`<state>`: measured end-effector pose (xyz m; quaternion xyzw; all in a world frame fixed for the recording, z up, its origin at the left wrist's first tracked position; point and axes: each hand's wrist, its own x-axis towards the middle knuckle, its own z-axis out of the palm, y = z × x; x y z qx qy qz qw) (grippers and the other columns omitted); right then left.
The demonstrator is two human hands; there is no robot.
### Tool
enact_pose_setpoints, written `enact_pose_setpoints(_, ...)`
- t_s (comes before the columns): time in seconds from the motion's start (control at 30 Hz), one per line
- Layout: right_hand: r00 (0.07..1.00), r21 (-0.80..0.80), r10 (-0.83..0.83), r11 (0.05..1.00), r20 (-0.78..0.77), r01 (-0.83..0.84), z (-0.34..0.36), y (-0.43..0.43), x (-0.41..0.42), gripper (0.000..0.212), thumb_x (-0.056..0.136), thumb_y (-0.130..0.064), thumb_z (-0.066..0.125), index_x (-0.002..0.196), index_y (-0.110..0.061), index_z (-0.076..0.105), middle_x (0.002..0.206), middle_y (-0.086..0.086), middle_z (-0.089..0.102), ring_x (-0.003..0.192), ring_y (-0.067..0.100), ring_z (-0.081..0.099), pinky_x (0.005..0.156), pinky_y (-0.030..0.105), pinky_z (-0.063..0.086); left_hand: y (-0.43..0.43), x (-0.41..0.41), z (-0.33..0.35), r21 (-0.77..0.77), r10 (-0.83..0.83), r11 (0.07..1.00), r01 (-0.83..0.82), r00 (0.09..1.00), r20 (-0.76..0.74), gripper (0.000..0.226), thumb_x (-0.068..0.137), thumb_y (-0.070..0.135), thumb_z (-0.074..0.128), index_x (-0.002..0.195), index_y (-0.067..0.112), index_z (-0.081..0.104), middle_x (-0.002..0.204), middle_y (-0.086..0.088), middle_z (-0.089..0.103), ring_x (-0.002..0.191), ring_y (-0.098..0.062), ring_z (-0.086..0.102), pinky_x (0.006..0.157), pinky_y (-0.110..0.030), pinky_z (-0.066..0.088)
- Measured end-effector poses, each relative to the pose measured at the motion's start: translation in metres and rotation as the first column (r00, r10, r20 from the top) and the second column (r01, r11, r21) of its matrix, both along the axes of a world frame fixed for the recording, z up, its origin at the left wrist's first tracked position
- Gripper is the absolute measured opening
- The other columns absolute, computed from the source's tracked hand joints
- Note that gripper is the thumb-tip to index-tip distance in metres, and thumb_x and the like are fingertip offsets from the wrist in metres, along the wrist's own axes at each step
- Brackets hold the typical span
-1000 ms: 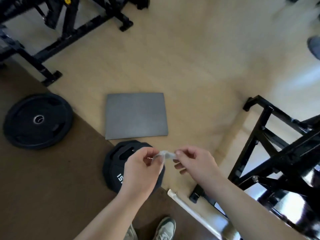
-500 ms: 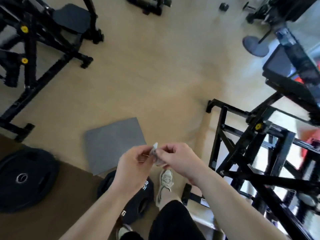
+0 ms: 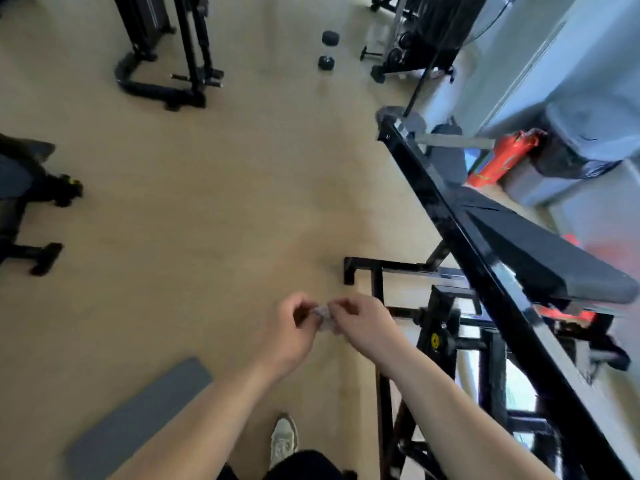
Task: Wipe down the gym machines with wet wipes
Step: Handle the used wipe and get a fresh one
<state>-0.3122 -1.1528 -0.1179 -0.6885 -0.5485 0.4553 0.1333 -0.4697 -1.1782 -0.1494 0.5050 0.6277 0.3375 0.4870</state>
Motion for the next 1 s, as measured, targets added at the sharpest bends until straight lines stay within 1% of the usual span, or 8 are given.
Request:
enact_pose_setpoints(0.17, 0.992, 0.039, -0.119, 0.992, -0.033, 0.121, 0.008, 0.073, 0.011, 0.025, 0.092, -0.035, 0.056, 0.085, -0.020, 0.073, 0.080, 0.002, 0.074, 0.080, 0.024, 0.071, 0.079, 0.045, 0.060, 0.101, 0.013, 0.019, 0.015, -0.048, 0.999, 0.048, 0.999, -0.009, 0.024, 0.088, 0.000, 0.070, 0.079, 0.021, 0.065, 0.066, 0.007, 0.068, 0.058, -0.004, 0.060, 0.054, -0.017, 0.046)
enact_pose_setpoints(0.23, 0.986, 0.043, -0.160, 0.986, -0.053, 0.163, 0.008, 0.104, 0.010, 0.028, 0.089, -0.036, 0.054, 0.080, -0.015, 0.069, 0.077, 0.008, 0.071, 0.079, 0.032, 0.069, 0.078, 0.051, 0.059, 0.141, 0.011, 0.016, 0.002, -0.080, 0.997, 0.080, 0.996, -0.024, 0.012, 0.084, 0.016, 0.074, 0.081, 0.025, 0.068, 0.070, 0.004, 0.071, 0.064, -0.015, 0.065, 0.059, -0.030, 0.056)
enact_pose_setpoints(0.33, 0.977, 0.038, -0.206, 0.977, -0.061, 0.208, 0.004, 0.165, 0.003, 0.024, 0.090, -0.031, 0.056, 0.070, -0.023, 0.066, 0.070, 0.003, 0.067, 0.081, 0.033, 0.069, 0.078, 0.048, 0.057, 0.212, -0.003, 0.010, -0.005, -0.149, 0.989, 0.149, 0.988, -0.038, 0.016, 0.071, 0.046, 0.069, 0.084, 0.038, 0.072, 0.071, 0.006, 0.073, 0.070, -0.026, 0.072, 0.068, -0.050, 0.063)
enact_pose_setpoints(0.47, 0.970, 0.048, -0.238, 0.969, -0.044, 0.240, 0.004, 0.265, -0.017, 0.019, 0.092, -0.029, 0.057, 0.080, -0.021, 0.071, 0.078, 0.003, 0.074, 0.079, 0.027, 0.072, 0.069, 0.039, 0.058, 0.324, -0.018, 0.010, -0.010, -0.240, 0.971, 0.241, 0.970, 0.025, 0.011, 0.075, 0.037, 0.073, 0.083, 0.045, 0.075, 0.074, 0.001, 0.076, 0.074, -0.033, 0.074, 0.075, -0.056, 0.062)
enact_pose_setpoints(0.57, 0.953, 0.059, -0.302, 0.951, -0.025, 0.303, 0.014, 0.347, -0.034, 0.019, 0.096, -0.024, 0.055, 0.086, -0.019, 0.071, 0.080, 0.007, 0.074, 0.074, 0.025, 0.069, 0.058, 0.031, 0.051, 0.420, -0.027, 0.022, -0.021, -0.357, 0.934, 0.357, 0.934, 0.021, 0.009, 0.082, 0.032, 0.075, 0.085, 0.041, 0.078, 0.078, 0.000, 0.078, 0.076, -0.029, 0.075, 0.081, -0.049, 0.063)
enact_pose_setpoints(0.73, 0.889, 0.082, -0.454, 0.886, -0.055, 0.457, 0.036, 0.472, -0.051, 0.016, 0.097, -0.024, 0.055, 0.089, -0.024, 0.069, 0.083, 0.001, 0.071, 0.079, 0.021, 0.068, 0.064, 0.028, 0.048, 0.564, -0.031, 0.060, 0.006, -0.538, 0.843, 0.539, 0.843, -0.004, 0.024, 0.086, 0.006, 0.079, 0.107, 0.017, 0.077, 0.095, 0.000, 0.079, 0.082, -0.007, 0.070, 0.077, -0.021, 0.056)
enact_pose_setpoints(0.9, 0.810, 0.237, -0.578, 0.777, -0.099, 0.583, 0.055, 0.593, -0.031, 0.020, 0.096, -0.024, 0.056, 0.107, -0.025, 0.072, 0.102, -0.002, 0.073, 0.094, 0.019, 0.067, 0.080, 0.034, 0.056, 0.695, 0.002, 0.073, -0.012, -0.541, 0.838, 0.545, 0.835, 0.095, 0.015, 0.090, 0.000, 0.075, 0.100, 0.011, 0.072, 0.081, -0.007, 0.073, 0.066, -0.012, 0.063, 0.063, -0.022, 0.053)
enact_pose_setpoints(1.0, 0.825, 0.271, -0.565, 0.791, -0.024, 0.549, 0.055, 0.673, 0.006, 0.022, 0.096, -0.026, 0.058, 0.113, -0.024, 0.071, 0.109, -0.002, 0.072, 0.100, 0.019, 0.066, 0.087, 0.036, 0.056, 0.768, 0.039, 0.068, -0.018, -0.566, 0.822, 0.569, 0.821, 0.082, 0.017, 0.092, 0.002, 0.072, 0.097, 0.017, 0.076, 0.080, -0.010, 0.075, 0.067, -0.012, 0.062, 0.067, -0.026, 0.051)
